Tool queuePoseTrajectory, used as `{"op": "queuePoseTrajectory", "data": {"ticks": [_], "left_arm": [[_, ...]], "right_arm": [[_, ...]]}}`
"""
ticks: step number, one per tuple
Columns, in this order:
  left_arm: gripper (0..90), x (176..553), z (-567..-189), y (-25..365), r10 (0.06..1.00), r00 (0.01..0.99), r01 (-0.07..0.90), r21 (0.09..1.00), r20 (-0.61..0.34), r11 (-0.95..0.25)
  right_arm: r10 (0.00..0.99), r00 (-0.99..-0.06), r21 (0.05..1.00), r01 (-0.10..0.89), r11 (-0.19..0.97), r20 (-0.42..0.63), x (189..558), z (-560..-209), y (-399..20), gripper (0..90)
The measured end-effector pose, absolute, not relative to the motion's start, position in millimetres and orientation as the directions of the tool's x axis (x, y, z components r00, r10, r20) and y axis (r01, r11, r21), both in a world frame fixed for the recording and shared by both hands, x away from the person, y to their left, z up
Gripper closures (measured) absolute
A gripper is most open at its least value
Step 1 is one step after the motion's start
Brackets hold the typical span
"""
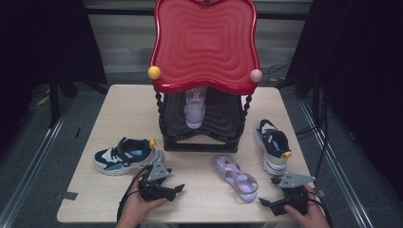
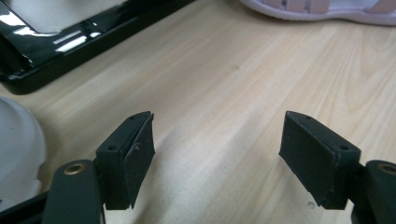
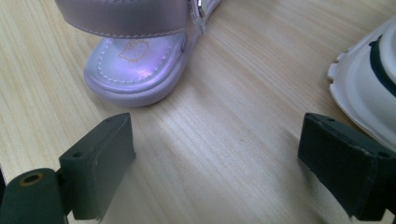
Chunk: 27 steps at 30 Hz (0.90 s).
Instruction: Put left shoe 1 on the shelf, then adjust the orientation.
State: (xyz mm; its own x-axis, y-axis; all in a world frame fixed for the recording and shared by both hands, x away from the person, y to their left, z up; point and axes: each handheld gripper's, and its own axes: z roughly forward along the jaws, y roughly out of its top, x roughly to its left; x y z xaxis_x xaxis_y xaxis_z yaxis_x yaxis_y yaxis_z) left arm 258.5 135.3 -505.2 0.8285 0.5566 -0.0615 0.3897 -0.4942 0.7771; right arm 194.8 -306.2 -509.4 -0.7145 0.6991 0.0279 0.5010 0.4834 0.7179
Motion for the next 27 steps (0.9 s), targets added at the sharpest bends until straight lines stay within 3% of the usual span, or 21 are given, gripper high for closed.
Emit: {"op": "queuePoseTrajectory", "data": {"ticks": [24,27], "left_arm": [[22.7,255.9,-507.1,132.3,0.545,0.838,0.387,0.738,-0.031,-0.553],[22.6,256.0,-507.1,132.2,0.546,0.837,0.388,0.738,-0.032,-0.552]], "right_arm": [[0.71,-0.703,0.717,0.511,0.475,0.031,194.1,-509.2,-305.0,10.3],[0.715,-0.699,0.714,0.514,0.475,0.027,193.5,-507.6,-304.6,16.2]]}}
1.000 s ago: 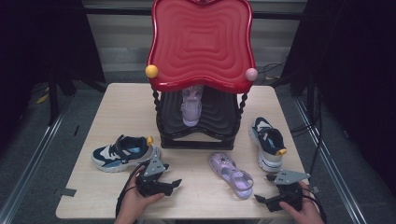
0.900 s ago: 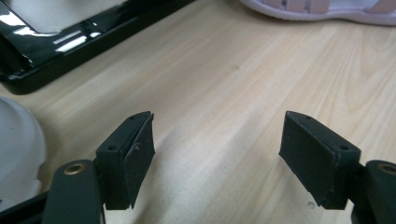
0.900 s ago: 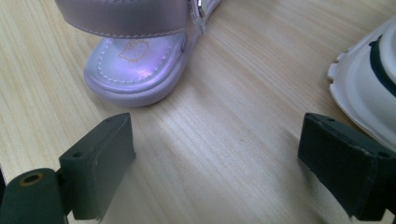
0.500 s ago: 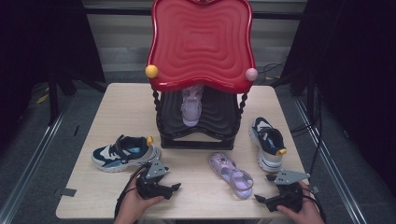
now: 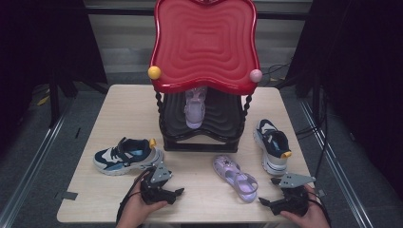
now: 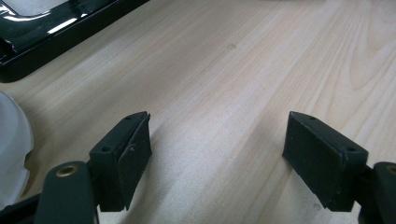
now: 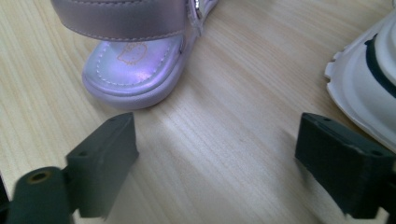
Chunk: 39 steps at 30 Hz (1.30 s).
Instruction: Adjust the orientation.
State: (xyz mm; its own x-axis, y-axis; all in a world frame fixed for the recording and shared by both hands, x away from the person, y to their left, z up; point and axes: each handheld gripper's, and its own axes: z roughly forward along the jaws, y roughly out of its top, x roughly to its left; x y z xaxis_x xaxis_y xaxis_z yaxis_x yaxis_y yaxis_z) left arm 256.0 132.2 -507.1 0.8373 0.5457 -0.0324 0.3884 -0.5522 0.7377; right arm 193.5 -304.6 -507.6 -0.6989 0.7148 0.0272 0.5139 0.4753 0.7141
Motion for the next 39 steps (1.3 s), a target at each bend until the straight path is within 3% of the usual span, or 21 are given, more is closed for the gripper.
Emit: {"op": "queuePoseTrajectory", "data": {"ticks": [5,8,22,39], "left_arm": [[22.6,256.0,-507.1,132.2,0.545,0.838,0.388,0.738,-0.032,-0.552],[22.5,256.2,-506.9,132.5,0.543,0.839,0.386,0.735,-0.029,-0.557],[22.5,256.2,-506.9,132.5,0.543,0.839,0.385,0.735,-0.028,-0.558],[22.5,256.2,-506.9,132.5,0.543,0.839,0.385,0.735,-0.028,-0.558]], "right_arm": [[0.7,-0.714,0.708,0.485,0.513,-0.018,190.7,-498.8,-302.0,36.8],[0.727,-0.686,0.718,0.497,0.488,-0.019,193.2,-493.0,-299.3,42.5],[0.762,-0.646,0.732,0.499,0.465,-0.043,201.7,-492.4,-283.1,38.2],[0.788,-0.615,0.79,0.482,0.38,-0.004,204.2,-459.4,-292.5,38.3]]}}
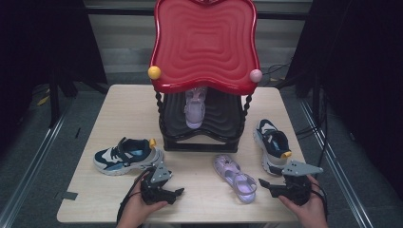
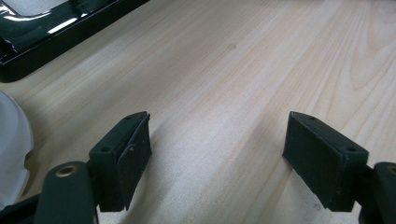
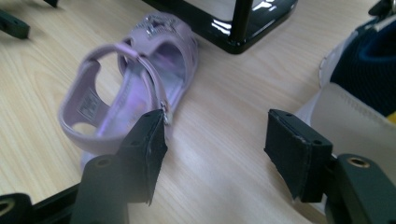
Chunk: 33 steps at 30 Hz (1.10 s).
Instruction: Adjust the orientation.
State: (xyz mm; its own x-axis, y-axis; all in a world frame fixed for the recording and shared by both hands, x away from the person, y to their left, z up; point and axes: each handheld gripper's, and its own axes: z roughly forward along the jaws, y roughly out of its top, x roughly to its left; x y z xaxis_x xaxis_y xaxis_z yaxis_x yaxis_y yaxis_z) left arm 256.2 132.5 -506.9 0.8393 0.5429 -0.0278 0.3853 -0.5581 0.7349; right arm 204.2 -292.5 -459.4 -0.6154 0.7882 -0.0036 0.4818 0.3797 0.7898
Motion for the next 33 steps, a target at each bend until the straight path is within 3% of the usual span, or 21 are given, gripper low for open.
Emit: {"op": "queuePoseTrajectory", "data": {"ticks": [16,33], "left_arm": [[22.5,256.2,-506.9,132.4,0.543,0.84,0.385,0.735,-0.028,-0.558],[22.5,256.2,-506.7,132.5,0.543,0.839,0.386,0.733,-0.027,-0.56]], "right_arm": [[0.764,-0.644,0.82,0.458,0.343,0.039,213.1,-451.8,-263.1,39.8],[0.761,-0.648,0.817,0.459,0.349,0.039,215.7,-473.5,-247.6,57.6]]}}
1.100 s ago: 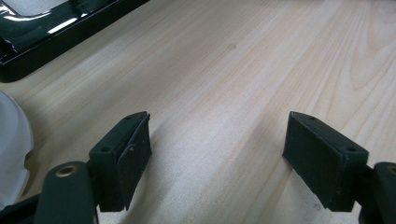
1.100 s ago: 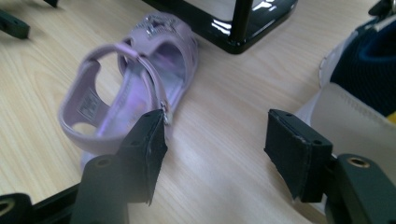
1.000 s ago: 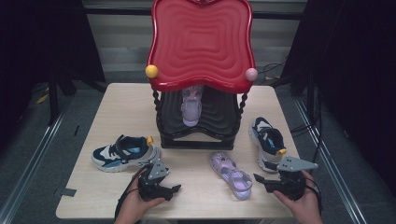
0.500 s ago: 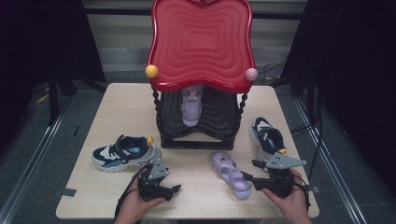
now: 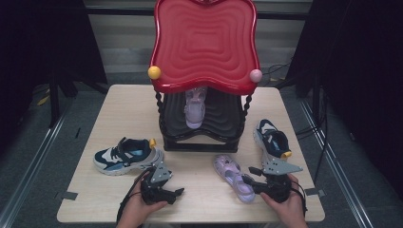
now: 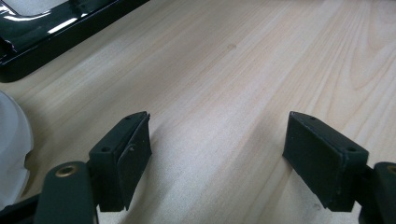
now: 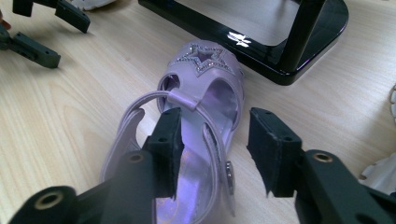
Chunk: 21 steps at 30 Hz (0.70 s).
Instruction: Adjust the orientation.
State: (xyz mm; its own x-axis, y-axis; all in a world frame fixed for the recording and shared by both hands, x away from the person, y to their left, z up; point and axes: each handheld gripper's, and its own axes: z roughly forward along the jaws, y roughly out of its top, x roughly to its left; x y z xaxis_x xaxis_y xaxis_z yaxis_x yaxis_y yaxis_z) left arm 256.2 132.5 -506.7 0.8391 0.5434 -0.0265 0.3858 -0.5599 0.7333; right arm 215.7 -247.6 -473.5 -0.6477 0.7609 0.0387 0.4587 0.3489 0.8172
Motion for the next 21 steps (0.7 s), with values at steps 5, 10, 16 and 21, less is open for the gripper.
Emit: {"op": "queuePoseTrajectory", "data": {"ticks": [5,10,16,21], "left_arm": [[22.5,256.1,-506.7,132.5,0.544,0.839,0.386,0.733,-0.026,-0.56],[22.5,256.1,-506.7,132.5,0.544,0.839,0.386,0.733,-0.026,-0.56],[22.5,256.2,-506.9,132.5,0.543,0.839,0.386,0.735,-0.028,-0.558],[22.5,256.2,-506.9,132.5,0.543,0.839,0.386,0.735,-0.028,-0.558]], "right_arm": [[0.76,-0.649,0.815,0.462,0.35,0.041,216.3,-477.6,-243.5,60.4],[0.757,-0.651,0.818,0.46,0.344,0.048,218.1,-483.7,-239.2,63.4],[0.76,-0.65,0.825,0.434,0.361,0.01,217.8,-488.6,-237.4,67.3],[0.764,-0.645,0.827,0.442,0.347,0.024,219.0,-494.2,-240.8,69.1]]}}
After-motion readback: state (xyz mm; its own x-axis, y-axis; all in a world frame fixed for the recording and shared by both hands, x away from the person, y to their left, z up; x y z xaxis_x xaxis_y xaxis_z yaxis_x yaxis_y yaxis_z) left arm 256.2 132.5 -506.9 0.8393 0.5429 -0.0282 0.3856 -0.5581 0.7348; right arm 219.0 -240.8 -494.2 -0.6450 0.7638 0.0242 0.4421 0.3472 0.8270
